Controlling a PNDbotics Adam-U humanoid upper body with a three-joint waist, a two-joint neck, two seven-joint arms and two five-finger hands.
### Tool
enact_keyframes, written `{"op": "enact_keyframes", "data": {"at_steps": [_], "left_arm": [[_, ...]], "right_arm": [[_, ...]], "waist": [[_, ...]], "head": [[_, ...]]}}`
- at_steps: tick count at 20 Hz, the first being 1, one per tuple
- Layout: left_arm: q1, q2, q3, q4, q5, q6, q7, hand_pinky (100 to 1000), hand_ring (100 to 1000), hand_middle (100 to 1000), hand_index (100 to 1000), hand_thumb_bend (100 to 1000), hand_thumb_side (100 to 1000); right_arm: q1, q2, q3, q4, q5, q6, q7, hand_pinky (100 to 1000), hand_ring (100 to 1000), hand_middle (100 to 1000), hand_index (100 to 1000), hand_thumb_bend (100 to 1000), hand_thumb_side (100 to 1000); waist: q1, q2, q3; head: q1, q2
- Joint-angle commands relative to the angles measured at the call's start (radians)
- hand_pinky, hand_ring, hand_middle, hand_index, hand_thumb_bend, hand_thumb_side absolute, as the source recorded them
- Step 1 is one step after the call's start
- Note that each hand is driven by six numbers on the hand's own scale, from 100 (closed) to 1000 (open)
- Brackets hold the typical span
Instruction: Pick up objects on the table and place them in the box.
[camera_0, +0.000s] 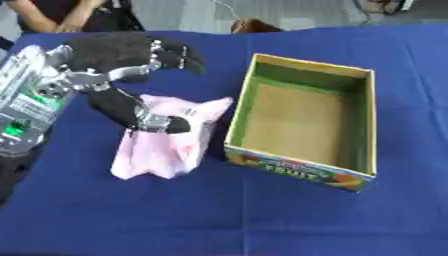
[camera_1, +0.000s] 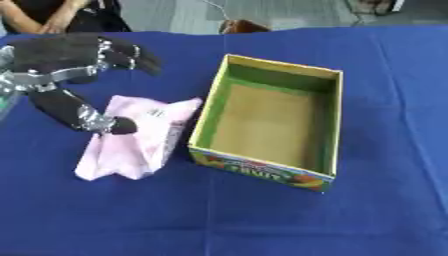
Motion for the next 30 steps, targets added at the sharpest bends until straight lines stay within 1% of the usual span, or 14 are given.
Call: {"op": "enact_keyframes", "data": {"at_steps": [1,4,7,19,30], "left_arm": [[-0.019,0.001,0.002,0.014,-0.019,0.012,0.005,812,881,870,910,592,966],[-0.022,-0.003,-0.001,0.021,-0.027,0.011,0.007,815,881,871,910,593,968],[-0.023,-0.006,-0.003,0.022,-0.029,0.006,0.008,816,883,872,909,571,968],[-0.029,-0.021,-0.015,0.037,-0.037,-0.009,-0.007,821,887,876,908,571,973],[-0.012,-0.047,-0.028,0.069,-0.086,-0.024,-0.008,831,890,878,907,576,985]], "right_arm": [[-0.007,-0.021,-0.008,-0.016,0.001,0.001,0.001,742,706,790,930,114,752],[-0.008,-0.020,-0.007,-0.017,0.001,0.001,0.001,742,706,790,930,114,752],[-0.008,-0.020,-0.007,-0.016,0.001,0.001,0.001,742,706,790,930,113,752],[-0.008,-0.020,-0.007,-0.017,0.000,0.001,0.001,742,706,790,930,111,752],[-0.011,-0.015,-0.005,-0.018,-0.001,0.001,0.002,742,706,790,930,108,752]], "waist": [[-0.003,-0.014,0.000],[-0.002,-0.013,0.000],[-0.002,-0.013,0.000],[-0.003,-0.014,-0.001],[-0.006,-0.010,-0.006]], "head": [[-0.001,-0.001],[-0.001,-0.001],[-0.001,-0.001],[0.001,-0.001],[0.004,-0.001]]}}
